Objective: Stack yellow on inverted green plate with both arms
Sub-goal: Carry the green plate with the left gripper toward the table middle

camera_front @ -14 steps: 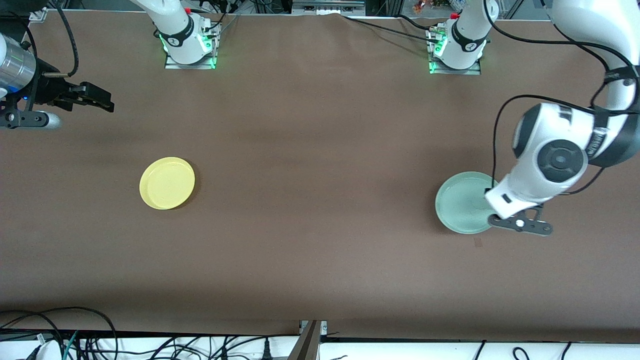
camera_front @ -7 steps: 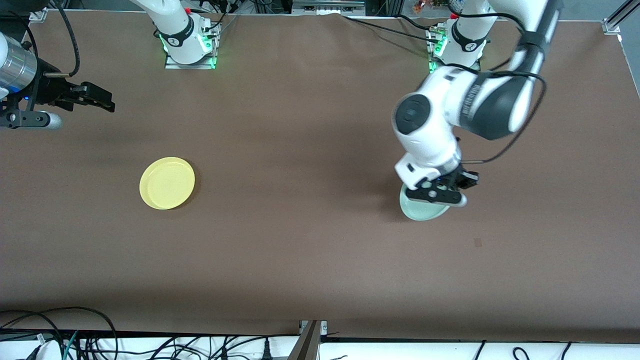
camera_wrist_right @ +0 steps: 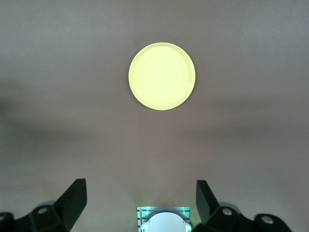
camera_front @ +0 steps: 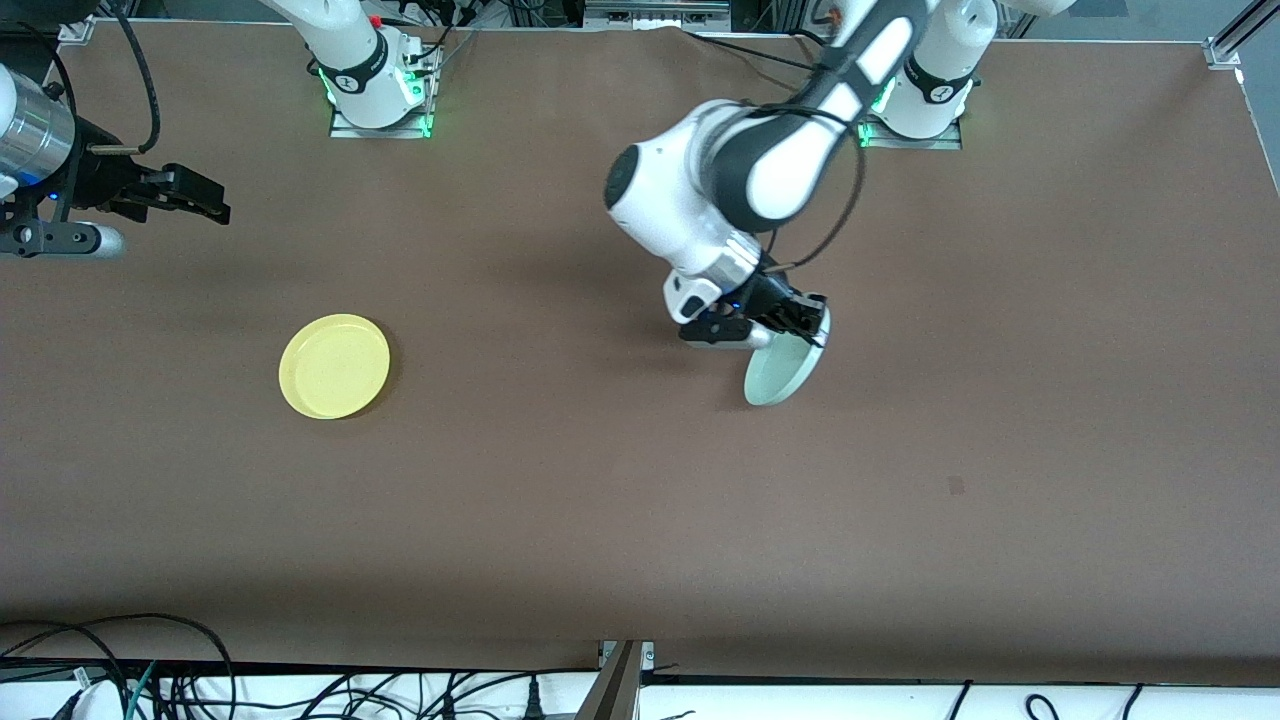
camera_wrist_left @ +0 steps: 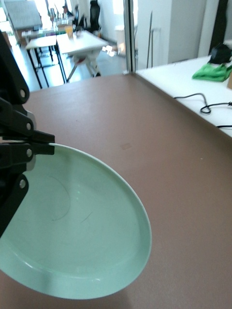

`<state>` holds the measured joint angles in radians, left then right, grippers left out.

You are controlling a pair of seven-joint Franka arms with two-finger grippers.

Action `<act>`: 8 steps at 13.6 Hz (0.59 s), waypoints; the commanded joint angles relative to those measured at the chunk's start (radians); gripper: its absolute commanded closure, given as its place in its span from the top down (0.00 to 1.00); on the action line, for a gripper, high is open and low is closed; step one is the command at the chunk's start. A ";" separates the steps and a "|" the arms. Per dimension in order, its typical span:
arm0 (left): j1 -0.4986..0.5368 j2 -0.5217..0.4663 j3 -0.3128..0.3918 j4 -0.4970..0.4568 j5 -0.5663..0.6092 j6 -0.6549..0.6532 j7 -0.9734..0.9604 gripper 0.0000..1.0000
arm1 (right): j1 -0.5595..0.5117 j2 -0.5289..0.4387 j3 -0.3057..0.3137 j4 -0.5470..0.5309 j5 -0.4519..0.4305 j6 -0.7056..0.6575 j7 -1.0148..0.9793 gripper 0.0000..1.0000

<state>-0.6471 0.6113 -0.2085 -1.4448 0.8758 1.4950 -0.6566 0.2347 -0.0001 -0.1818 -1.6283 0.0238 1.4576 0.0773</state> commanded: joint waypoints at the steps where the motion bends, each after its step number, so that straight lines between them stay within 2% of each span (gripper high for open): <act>1: -0.141 0.108 0.029 0.069 0.110 -0.091 -0.107 0.00 | 0.003 -0.008 0.002 0.005 -0.008 -0.014 0.010 1.00; 4: -0.291 0.175 0.093 0.070 0.179 -0.131 -0.182 0.00 | 0.005 -0.008 0.005 0.005 -0.008 -0.011 0.012 1.00; 8: -0.520 0.274 0.253 0.070 0.213 -0.168 -0.221 0.00 | 0.005 -0.008 0.016 0.005 -0.010 -0.013 0.012 1.00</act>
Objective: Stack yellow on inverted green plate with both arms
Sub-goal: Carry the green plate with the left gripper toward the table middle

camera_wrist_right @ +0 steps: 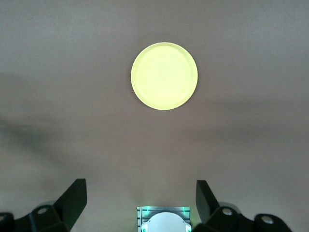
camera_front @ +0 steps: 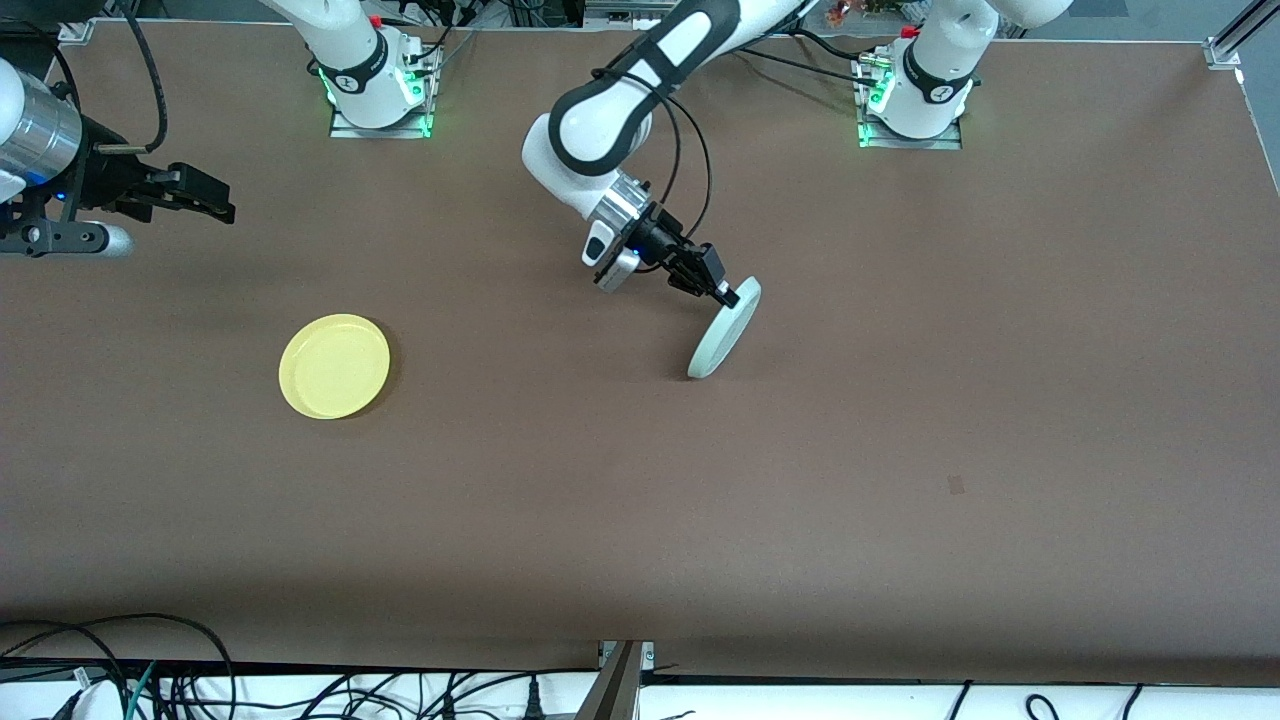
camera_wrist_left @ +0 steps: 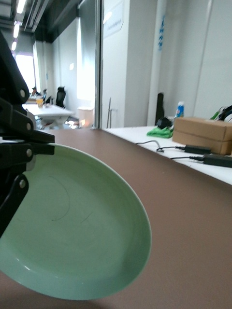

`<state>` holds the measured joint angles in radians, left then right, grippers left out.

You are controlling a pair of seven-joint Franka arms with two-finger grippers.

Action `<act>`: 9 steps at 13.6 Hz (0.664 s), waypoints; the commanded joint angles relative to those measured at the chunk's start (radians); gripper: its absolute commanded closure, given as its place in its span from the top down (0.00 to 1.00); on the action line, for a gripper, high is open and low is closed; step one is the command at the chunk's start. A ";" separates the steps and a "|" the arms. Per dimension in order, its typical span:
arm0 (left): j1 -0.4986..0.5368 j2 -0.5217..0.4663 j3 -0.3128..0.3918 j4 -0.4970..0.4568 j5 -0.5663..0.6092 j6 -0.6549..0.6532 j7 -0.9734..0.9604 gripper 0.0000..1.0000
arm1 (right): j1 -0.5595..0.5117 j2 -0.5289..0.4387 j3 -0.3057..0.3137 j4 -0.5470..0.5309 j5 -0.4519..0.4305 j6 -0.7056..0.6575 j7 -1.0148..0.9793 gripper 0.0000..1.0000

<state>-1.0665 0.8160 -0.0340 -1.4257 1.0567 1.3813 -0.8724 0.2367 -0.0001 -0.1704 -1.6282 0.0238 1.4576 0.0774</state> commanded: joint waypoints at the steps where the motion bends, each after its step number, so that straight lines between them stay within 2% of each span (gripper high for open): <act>1: -0.151 0.087 0.107 0.057 0.032 -0.071 -0.005 0.00 | 0.003 -0.008 0.005 0.005 -0.010 -0.013 0.012 1.00; 5: -0.213 0.109 0.112 0.074 0.026 -0.079 -0.007 0.00 | 0.003 -0.008 0.005 0.005 -0.010 -0.014 0.010 1.00; 6: -0.230 0.115 0.112 0.076 0.025 -0.079 -0.005 0.24 | 0.003 -0.009 0.005 0.005 -0.010 -0.014 0.012 1.00; 7: -0.245 0.118 0.111 0.076 0.019 -0.077 -0.005 0.71 | 0.003 -0.008 0.005 0.005 -0.010 -0.013 0.012 1.00; 9: -0.269 0.141 0.106 0.083 0.017 -0.071 -0.031 0.71 | 0.003 -0.008 0.005 0.005 -0.010 -0.013 0.010 1.00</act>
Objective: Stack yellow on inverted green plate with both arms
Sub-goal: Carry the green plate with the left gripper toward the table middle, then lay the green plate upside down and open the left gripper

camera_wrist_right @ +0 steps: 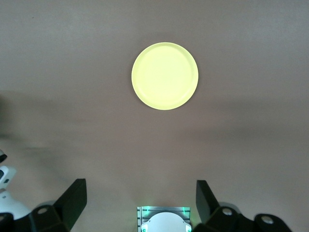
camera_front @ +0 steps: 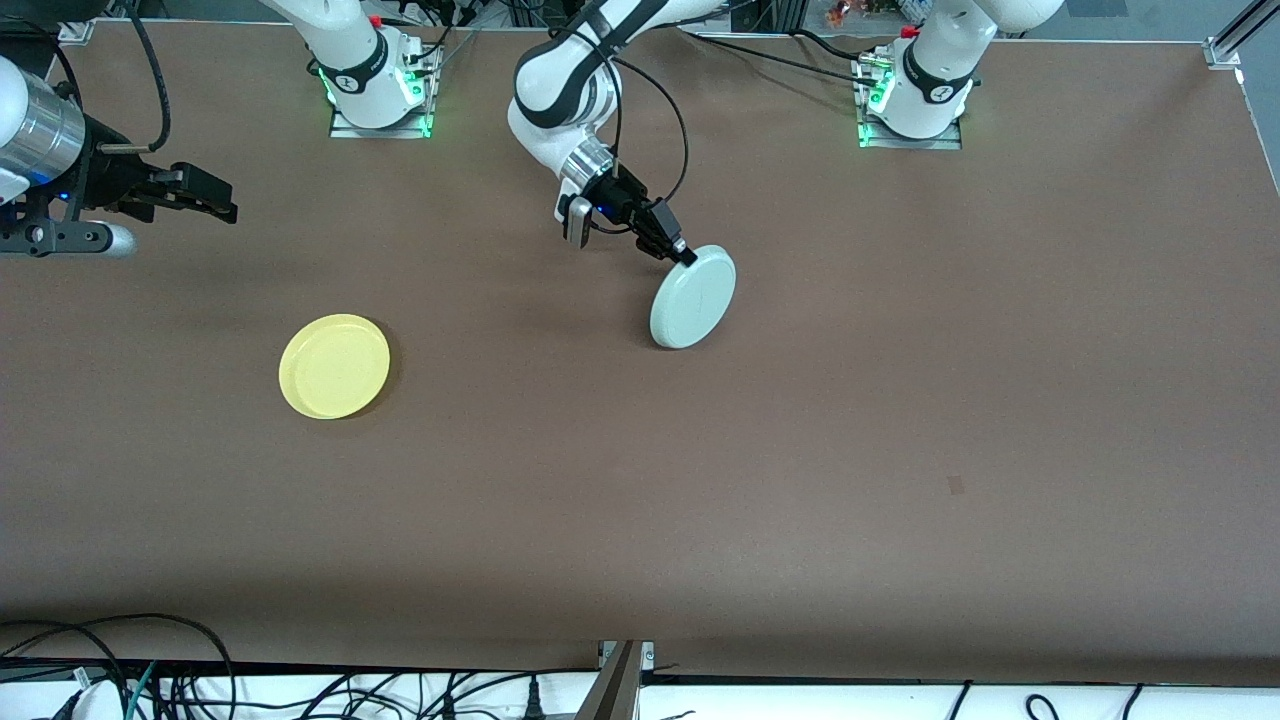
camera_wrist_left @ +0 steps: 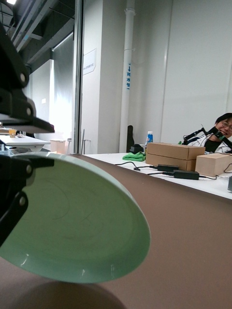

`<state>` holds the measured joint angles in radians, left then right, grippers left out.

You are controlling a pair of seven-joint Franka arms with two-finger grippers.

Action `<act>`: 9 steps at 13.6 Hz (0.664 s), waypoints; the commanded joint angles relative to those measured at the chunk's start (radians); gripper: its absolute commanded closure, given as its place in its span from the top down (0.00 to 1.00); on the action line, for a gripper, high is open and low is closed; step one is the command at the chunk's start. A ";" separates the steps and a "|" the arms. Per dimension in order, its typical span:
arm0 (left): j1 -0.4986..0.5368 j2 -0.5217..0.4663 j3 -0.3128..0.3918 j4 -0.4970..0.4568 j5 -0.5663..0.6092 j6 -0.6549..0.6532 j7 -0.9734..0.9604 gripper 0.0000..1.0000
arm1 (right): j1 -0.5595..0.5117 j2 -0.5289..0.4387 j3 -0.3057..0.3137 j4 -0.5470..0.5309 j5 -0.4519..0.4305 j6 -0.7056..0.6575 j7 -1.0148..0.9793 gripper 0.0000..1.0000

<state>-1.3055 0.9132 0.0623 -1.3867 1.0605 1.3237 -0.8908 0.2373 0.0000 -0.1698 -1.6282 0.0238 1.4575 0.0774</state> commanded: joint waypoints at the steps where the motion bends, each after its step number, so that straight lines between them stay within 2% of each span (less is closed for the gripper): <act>1: -0.034 0.056 0.010 0.067 0.013 -0.014 -0.016 0.74 | 0.002 -0.009 0.004 0.005 -0.010 -0.016 0.010 1.00; 2: -0.041 0.065 0.008 0.086 0.013 -0.012 -0.017 0.93 | 0.002 -0.009 0.004 0.005 -0.010 -0.017 0.010 1.00; 3: -0.044 0.064 0.007 0.104 0.012 -0.003 -0.025 1.00 | 0.002 -0.009 0.004 0.005 -0.010 -0.017 0.012 1.00; 5: -0.051 0.064 -0.008 0.161 -0.061 0.037 -0.031 1.00 | 0.002 -0.009 0.004 0.005 -0.010 -0.014 0.010 1.00; 7: -0.061 0.062 -0.035 0.173 -0.091 0.110 -0.069 1.00 | 0.002 -0.009 0.004 0.005 -0.010 -0.016 0.012 1.00; 9: -0.064 0.064 -0.056 0.172 -0.147 0.219 -0.246 1.00 | 0.002 -0.008 0.006 0.005 -0.010 -0.017 0.010 1.00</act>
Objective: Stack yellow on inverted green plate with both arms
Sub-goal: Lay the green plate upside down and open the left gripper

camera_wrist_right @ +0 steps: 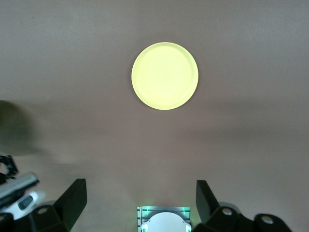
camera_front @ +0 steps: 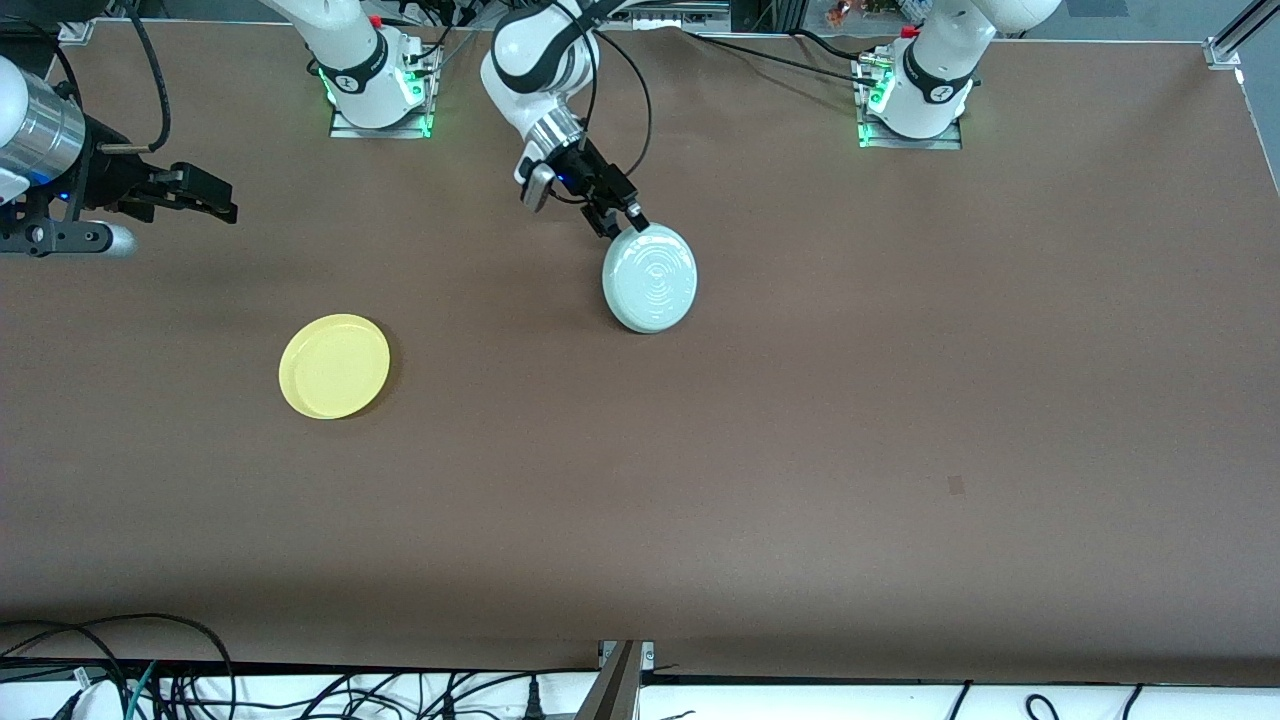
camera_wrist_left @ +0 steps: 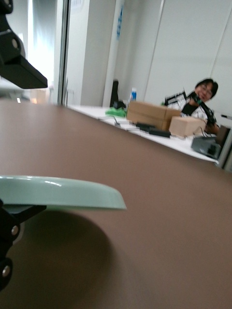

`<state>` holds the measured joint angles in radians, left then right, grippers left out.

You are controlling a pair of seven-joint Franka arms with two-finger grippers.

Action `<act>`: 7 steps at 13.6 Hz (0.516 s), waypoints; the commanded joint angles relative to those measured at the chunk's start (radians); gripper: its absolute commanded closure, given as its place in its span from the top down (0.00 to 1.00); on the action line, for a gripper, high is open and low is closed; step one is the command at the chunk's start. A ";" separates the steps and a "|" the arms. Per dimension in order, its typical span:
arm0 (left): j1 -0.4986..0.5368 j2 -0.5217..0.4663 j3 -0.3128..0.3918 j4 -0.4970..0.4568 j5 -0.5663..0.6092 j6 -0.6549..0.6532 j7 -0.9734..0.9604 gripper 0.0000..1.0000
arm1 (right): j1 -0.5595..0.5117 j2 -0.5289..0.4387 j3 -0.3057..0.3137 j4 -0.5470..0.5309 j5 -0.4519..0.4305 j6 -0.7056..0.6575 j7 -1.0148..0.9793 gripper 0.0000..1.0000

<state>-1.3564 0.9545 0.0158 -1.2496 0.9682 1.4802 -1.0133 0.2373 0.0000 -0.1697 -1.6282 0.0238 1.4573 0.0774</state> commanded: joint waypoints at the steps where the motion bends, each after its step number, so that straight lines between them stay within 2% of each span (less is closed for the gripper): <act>1: -0.013 0.023 -0.010 0.030 -0.089 0.119 -0.211 1.00 | 0.002 -0.008 0.006 0.005 -0.008 -0.017 0.010 1.00; 4: -0.015 0.021 -0.011 0.022 -0.100 0.268 -0.342 1.00 | 0.002 -0.008 0.004 0.005 -0.008 -0.017 0.010 1.00; 7: 0.006 0.003 -0.014 0.033 -0.146 0.290 -0.377 1.00 | 0.002 -0.009 0.006 0.005 -0.008 -0.015 0.010 1.00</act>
<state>-1.3701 0.9679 0.0017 -1.2422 0.8651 1.7597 -1.3749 0.2374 0.0000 -0.1695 -1.6282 0.0238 1.4568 0.0774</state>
